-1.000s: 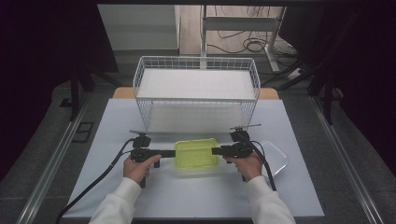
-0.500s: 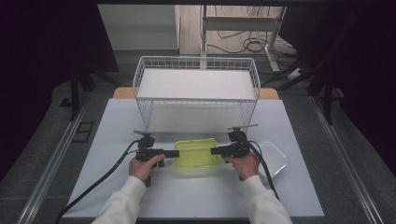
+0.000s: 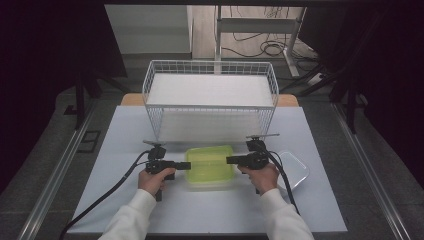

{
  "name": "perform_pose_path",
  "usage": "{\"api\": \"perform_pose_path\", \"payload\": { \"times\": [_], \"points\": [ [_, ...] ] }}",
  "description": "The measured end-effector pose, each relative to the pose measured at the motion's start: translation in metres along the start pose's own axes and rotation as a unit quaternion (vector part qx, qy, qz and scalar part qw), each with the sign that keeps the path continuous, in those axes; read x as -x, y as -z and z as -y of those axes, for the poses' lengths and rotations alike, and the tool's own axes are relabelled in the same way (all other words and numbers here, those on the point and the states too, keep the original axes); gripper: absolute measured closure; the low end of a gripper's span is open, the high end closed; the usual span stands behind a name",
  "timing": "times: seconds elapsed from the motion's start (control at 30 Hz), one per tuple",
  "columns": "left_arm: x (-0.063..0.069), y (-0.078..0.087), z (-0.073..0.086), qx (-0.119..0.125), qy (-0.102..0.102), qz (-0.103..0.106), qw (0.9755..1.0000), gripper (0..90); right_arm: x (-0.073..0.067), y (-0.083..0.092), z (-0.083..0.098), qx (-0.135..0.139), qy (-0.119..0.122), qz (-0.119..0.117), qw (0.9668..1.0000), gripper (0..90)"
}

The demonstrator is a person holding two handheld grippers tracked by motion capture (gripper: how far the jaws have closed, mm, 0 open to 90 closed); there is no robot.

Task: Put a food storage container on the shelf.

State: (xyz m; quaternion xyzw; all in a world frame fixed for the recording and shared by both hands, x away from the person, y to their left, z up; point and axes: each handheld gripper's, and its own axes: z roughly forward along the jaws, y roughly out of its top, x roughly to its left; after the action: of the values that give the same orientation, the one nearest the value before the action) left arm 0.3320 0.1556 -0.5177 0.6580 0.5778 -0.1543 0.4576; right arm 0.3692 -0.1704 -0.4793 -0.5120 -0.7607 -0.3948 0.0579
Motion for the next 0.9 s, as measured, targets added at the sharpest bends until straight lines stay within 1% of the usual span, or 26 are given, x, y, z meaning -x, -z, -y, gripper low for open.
{"api": "perform_pose_path", "payload": {
  "times": [0.03,0.07,0.17,0.2,0.23,0.27,0.33,0.37,0.4,0.47,0.5,0.57,0.6,0.63,0.67,0.7,0.73,0.83,0.9],
  "points": [
    [0.001,0.001,0.001,0.002,-0.002,0.005,1.0000,79.0,-0.001,0.001,0.000,0.001,0.002,-0.002,1.0000,75.4],
    [0.002,0.002,0.001,0.003,-0.008,0.009,0.9999,79.0,-0.001,0.004,0.000,0.004,0.006,-0.005,1.0000,75.8],
    [0.005,0.005,0.002,0.008,-0.013,0.013,0.9998,78.9,-0.001,0.007,0.001,0.007,0.009,-0.009,0.9999,76.0],
    [0.007,0.008,0.002,0.009,-0.018,0.019,0.9996,78.8,-0.001,0.010,0.001,0.012,0.009,-0.018,0.9997,76.4],
    [0.007,0.008,0.002,0.009,-0.018,0.019,0.9996,78.7,0.000,0.011,0.002,0.015,0.009,-0.023,0.9996,76.6],
    [0.009,0.009,0.002,0.011,-0.021,0.020,0.9995,78.7,0.000,0.011,0.002,0.015,0.009,-0.023,0.9996,76.6],
    [0.012,0.014,0.002,0.013,-0.027,0.022,0.9993,78.7,-0.001,0.015,0.003,0.022,0.012,-0.032,0.9992,77.0],
    [0.016,0.018,0.002,0.017,-0.034,0.023,0.9990,78.6,-0.004,0.018,0.004,0.028,0.017,-0.037,0.9988,77.3],
    [0.016,0.018,0.002,0.017,-0.034,0.023,0.9990,78.5,-0.004,0.018,0.004,0.028,0.017,-0.037,0.9988,77.3],
    [0.020,0.024,0.003,0.023,-0.041,0.027,0.9985,78.4,-0.006,0.021,0.004,0.034,0.020,-0.044,0.9983,77.4],
    [0.021,0.026,0.003,0.024,-0.047,0.029,0.9982,78.4,-0.008,0.023,0.005,0.038,0.022,-0.048,0.9979,77.5],
    [0.027,0.031,0.003,0.029,-0.055,0.029,0.9977,78.1,-0.011,0.028,0.005,0.050,0.029,-0.054,0.9969,77.6],
    [0.029,0.033,0.003,0.031,-0.058,0.029,0.9974,78.1,-0.011,0.028,0.005,0.050,0.029,-0.054,0.9969,77.6],
    [0.037,0.039,0.002,0.038,-0.069,0.027,0.9966,77.9,-0.013,0.031,0.005,0.058,0.031,-0.057,0.9962,77.6],
    [0.037,0.039,0.002,0.038,-0.069,0.027,0.9966,77.8,-0.013,0.031,0.005,0.058,0.031,-0.057,0.9962,77.6],
    [0.044,0.043,0.001,0.040,-0.077,0.024,0.9959,77.7,-0.015,0.036,0.005,0.067,0.034,-0.064,0.9951,77.7],
    [0.044,0.043,0.001,0.040,-0.077,0.024,0.9959,77.7,-0.015,0.036,0.005,0.067,0.034,-0.064,0.9951,77.7],
    [0.054,0.049,-0.002,0.045,-0.093,0.020,0.9945,77.6,-0.018,0.042,0.004,0.077,0.037,-0.070,0.9939,77.7],
    [0.060,0.053,-0.003,0.050,-0.098,0.021,0.9937,77.6,-0.021,0.048,0.003,0.084,0.041,-0.071,0.9931,77.7]
  ]
}}
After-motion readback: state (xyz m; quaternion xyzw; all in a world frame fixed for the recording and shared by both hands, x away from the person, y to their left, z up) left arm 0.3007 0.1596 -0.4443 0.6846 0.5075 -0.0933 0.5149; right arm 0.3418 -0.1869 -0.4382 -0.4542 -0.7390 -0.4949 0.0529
